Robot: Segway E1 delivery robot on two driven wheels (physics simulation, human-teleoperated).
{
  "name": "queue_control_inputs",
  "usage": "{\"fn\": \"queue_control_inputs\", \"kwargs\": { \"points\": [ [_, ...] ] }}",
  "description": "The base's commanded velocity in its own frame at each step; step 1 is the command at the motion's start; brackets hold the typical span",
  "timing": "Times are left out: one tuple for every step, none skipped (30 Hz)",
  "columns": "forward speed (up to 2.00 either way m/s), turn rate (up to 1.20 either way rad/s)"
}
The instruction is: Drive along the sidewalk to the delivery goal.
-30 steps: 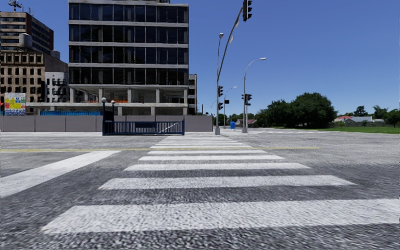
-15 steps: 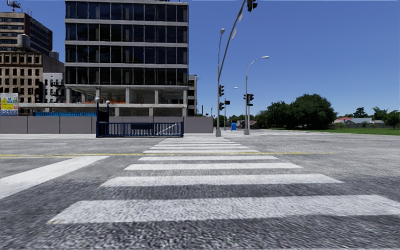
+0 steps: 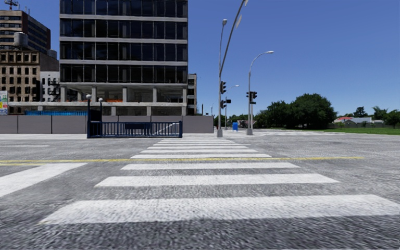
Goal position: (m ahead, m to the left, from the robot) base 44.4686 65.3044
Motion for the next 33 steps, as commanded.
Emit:
{"fn": "queue_control_inputs", "kwargs": {
  "points": [
    [2.0, 0.0],
    [2.0, 0.0],
    [2.0, 0.0],
    [2.0, 0.0],
    [2.0, 0.0],
    [2.0, 0.0],
    [2.0, 0.0],
    [2.0, 0.0],
    [2.0, 0.0],
    [2.0, 0.0],
    [2.0, 0.0],
    [2.0, 0.0],
    [2.0, 0.0],
    [2.0, 0.0],
    [2.0, 0.0],
    [2.0, 0.0],
    [2.0, 0.0],
    [2.0, 0.0],
    [2.0, 0.0],
    [2.0, 0.0],
    [2.0, 0.0],
    [2.0, 0.0],
    [2.0, 0.0],
    [2.0, 0.0],
    [2.0, 0.0],
    [2.0, 0.0],
    [2.0, 0.0],
    [2.0, 0.0],
    [2.0, 0.0],
    [2.0, 0.0],
    [2.0, 0.0],
    [2.0, 0.0],
    [2.0, 0.0]
  ]
}}
